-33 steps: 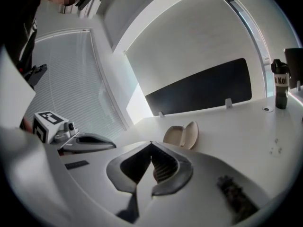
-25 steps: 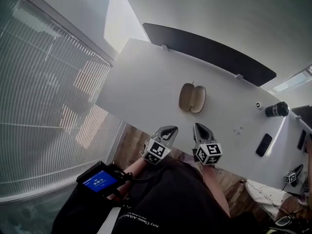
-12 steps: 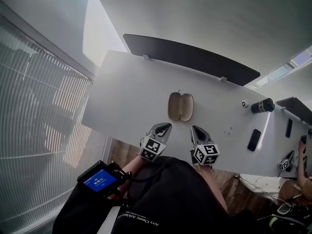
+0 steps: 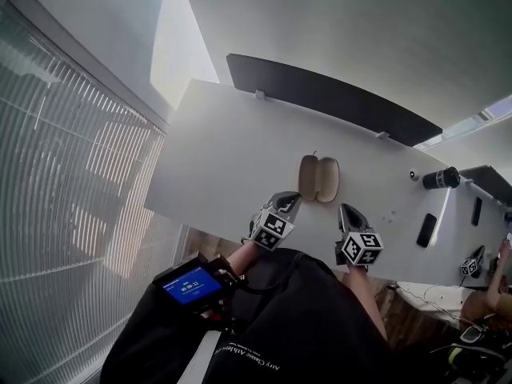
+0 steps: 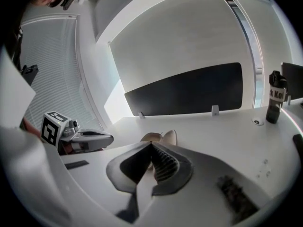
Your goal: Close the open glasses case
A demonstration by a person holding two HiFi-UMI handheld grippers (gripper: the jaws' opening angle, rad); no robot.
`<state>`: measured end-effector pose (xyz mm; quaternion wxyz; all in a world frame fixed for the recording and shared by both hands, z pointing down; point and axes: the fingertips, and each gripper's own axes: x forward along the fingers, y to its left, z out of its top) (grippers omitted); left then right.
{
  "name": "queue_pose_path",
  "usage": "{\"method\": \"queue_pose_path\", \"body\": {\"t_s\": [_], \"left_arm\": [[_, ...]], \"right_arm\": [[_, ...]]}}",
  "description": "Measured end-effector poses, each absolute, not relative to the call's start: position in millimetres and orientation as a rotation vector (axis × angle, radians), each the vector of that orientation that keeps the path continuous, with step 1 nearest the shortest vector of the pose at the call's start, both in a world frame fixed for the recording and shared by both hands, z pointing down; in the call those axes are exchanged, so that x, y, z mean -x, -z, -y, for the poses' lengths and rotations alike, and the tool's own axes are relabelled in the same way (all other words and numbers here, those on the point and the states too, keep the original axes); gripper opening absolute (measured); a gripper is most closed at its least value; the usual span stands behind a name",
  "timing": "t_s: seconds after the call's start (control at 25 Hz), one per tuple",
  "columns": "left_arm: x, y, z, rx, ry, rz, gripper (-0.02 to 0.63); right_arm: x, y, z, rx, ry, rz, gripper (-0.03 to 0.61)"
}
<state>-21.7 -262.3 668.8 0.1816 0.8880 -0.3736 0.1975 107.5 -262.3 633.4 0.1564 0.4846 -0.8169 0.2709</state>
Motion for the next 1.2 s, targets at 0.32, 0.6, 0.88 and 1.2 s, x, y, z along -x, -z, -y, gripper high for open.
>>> {"method": "queue_pose_path", "body": {"t_s": [0.32,0.6,0.88,1.2], "left_arm": [[30,-693,278,-2.448,-0.576,1.018,0.006],[16,-722,286,-2.384,-0.600,0.936,0.006],[9,-755,289,-2.273,-0.653,0.886,0.006],[13,-770,294,-2.220,-0.658,0.889,0.006]], "right_arm": [[-124,-662,281,-1.439,-0.877,2.252,0.005],[-141,-687,301,-1.444,-0.940,2.175,0.005],[-145,-715,320,-1.393,-0.989,2.116,0.005],[-146,-735,337,-1.352,-1.016,2.071,0.005]]}}
